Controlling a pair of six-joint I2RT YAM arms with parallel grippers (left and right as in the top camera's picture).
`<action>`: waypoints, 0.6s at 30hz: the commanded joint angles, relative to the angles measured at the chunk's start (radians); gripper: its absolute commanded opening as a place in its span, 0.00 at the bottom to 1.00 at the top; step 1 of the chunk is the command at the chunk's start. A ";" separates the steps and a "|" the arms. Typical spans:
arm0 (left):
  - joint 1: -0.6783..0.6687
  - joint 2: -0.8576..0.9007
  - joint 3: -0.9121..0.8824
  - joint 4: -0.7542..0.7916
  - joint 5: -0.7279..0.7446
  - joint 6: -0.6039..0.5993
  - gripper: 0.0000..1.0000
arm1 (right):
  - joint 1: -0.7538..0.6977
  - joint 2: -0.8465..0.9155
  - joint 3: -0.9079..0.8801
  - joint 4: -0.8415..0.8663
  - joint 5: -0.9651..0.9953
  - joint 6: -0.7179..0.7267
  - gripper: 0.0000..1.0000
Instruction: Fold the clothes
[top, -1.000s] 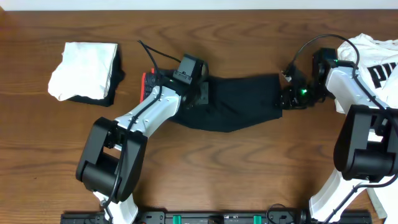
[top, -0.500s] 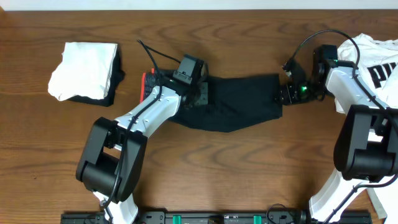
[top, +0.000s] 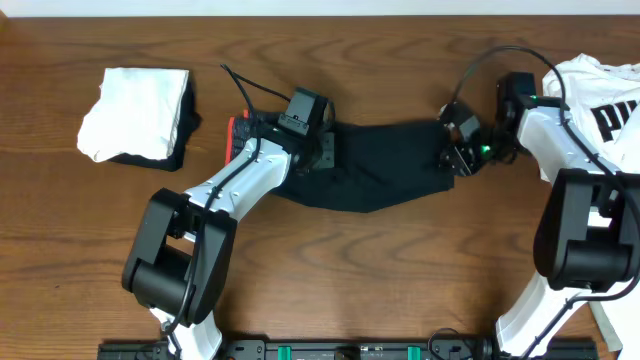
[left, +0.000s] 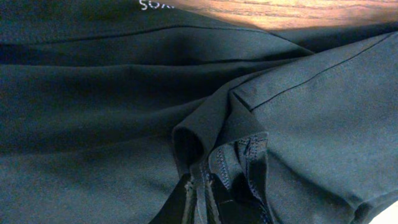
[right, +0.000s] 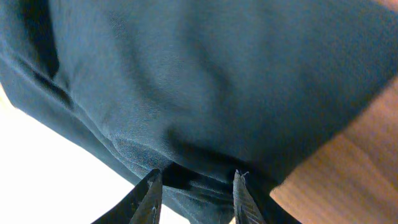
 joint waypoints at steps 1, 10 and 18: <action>-0.001 0.014 -0.011 -0.002 -0.013 0.014 0.10 | 0.025 0.007 -0.004 0.001 0.069 -0.129 0.36; -0.001 0.063 -0.011 -0.002 -0.013 0.013 0.10 | 0.050 -0.055 0.042 -0.011 0.142 -0.129 0.35; -0.001 0.081 -0.011 0.010 -0.013 0.013 0.10 | 0.063 -0.131 0.042 0.009 0.167 -0.177 0.37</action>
